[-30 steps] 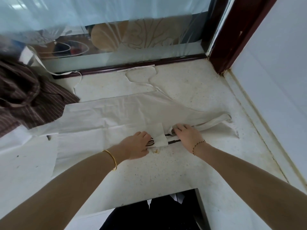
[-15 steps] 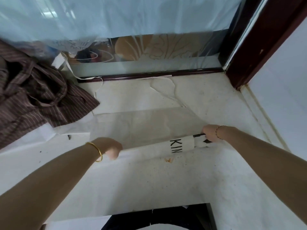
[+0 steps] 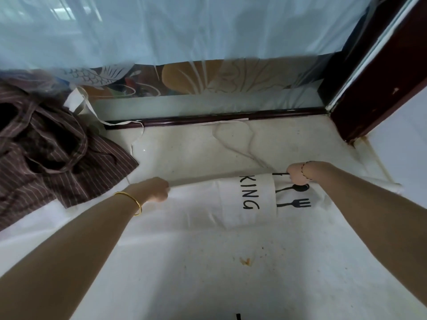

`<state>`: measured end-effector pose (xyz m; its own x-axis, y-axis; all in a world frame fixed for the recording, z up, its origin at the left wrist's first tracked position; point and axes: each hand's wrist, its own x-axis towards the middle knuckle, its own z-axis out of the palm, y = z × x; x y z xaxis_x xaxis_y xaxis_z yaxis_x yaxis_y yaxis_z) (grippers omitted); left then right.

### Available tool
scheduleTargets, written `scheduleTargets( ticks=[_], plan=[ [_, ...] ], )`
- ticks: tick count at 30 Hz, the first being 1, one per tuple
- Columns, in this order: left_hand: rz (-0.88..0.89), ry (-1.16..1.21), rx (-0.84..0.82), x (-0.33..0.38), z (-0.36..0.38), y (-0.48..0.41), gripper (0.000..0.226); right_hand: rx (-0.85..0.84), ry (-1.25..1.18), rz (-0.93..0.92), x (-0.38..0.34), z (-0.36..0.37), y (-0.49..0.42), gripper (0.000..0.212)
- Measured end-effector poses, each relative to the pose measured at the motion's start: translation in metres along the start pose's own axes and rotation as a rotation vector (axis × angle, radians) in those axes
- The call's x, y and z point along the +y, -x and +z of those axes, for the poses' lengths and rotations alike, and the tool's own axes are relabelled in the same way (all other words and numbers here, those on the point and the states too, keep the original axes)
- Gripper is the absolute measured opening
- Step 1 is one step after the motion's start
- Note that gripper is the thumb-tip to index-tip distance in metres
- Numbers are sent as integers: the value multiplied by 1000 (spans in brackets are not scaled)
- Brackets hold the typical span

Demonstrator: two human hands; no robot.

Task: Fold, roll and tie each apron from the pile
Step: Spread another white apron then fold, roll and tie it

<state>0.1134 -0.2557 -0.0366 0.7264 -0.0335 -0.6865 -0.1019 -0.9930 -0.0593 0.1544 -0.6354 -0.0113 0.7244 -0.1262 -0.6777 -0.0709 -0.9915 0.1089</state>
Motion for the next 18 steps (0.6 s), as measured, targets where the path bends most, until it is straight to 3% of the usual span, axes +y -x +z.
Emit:
scheduleTargets(
  ticks=[1, 6, 11, 18],
  plan=[
    [-25, 18, 4, 0, 2, -2, 38, 22, -95, 18, -4, -2, -2, 35],
    [-49, 3, 52, -5, 6, -24, 32, -68, 9, -59, -10, 5, -32, 21],
    [-47, 17, 138, -11, 16, -36, 24, -69, -53, -95, -7, 12, -39, 17],
    [-47, -4, 212, -12, 20, -39, 19, 111, 13, -167, -1, 21, -48, 18]
  ],
)
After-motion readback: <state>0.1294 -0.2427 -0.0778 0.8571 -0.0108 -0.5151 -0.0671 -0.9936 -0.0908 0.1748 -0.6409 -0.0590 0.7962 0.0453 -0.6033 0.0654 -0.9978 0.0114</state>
